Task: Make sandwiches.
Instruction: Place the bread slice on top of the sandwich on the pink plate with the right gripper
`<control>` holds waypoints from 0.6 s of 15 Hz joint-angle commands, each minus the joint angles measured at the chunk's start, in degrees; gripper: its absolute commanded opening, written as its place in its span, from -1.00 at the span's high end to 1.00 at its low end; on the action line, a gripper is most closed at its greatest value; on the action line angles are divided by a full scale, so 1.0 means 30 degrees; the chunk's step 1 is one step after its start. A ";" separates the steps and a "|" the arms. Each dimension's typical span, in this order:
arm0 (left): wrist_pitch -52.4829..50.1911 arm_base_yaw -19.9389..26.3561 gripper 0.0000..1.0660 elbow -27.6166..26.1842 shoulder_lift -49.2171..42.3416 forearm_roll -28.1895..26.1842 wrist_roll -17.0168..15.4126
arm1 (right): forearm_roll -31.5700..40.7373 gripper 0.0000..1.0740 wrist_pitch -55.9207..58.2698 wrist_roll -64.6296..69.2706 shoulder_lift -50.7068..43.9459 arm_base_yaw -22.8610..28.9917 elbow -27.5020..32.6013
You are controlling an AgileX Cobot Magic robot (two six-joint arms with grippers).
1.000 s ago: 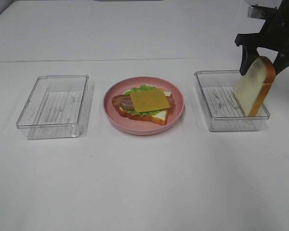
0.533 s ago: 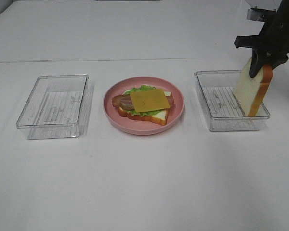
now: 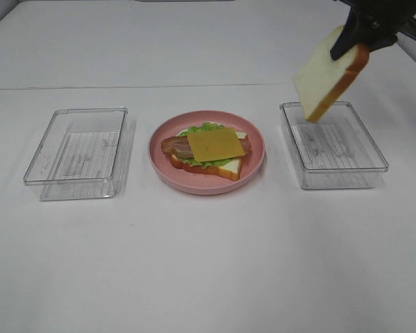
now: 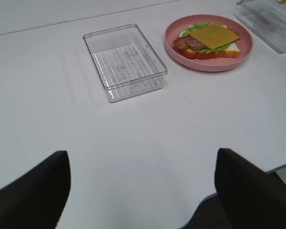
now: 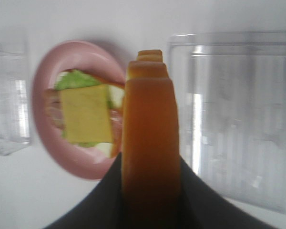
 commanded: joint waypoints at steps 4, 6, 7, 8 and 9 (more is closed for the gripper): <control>-0.0191 -0.0076 -0.49 0.0038 -0.0172 -0.0019 0.0000 | 0.7792 1.00 -0.0019 -0.4030 -0.0153 0.0000 0.4412; -0.0191 -0.0076 -0.49 0.0038 -0.0172 -0.0019 0.0000 | 1.0562 1.00 -0.1490 -0.5367 -0.0134 0.0057 0.6627; -0.0191 -0.0076 -0.49 0.0038 -0.0172 -0.0019 0.0000 | 1.1746 1.00 -0.1910 -0.6169 -0.0038 0.0191 0.7353; -0.0191 -0.0076 -0.49 0.0038 -0.0172 -0.0019 0.0000 | 1.2471 1.00 -0.2082 -0.6704 0.0153 0.0420 0.7678; -0.0191 -0.0076 -0.49 0.0038 -0.0172 -0.0019 0.0000 | 1.2605 1.00 -0.2311 -0.6761 0.0401 0.0955 0.7697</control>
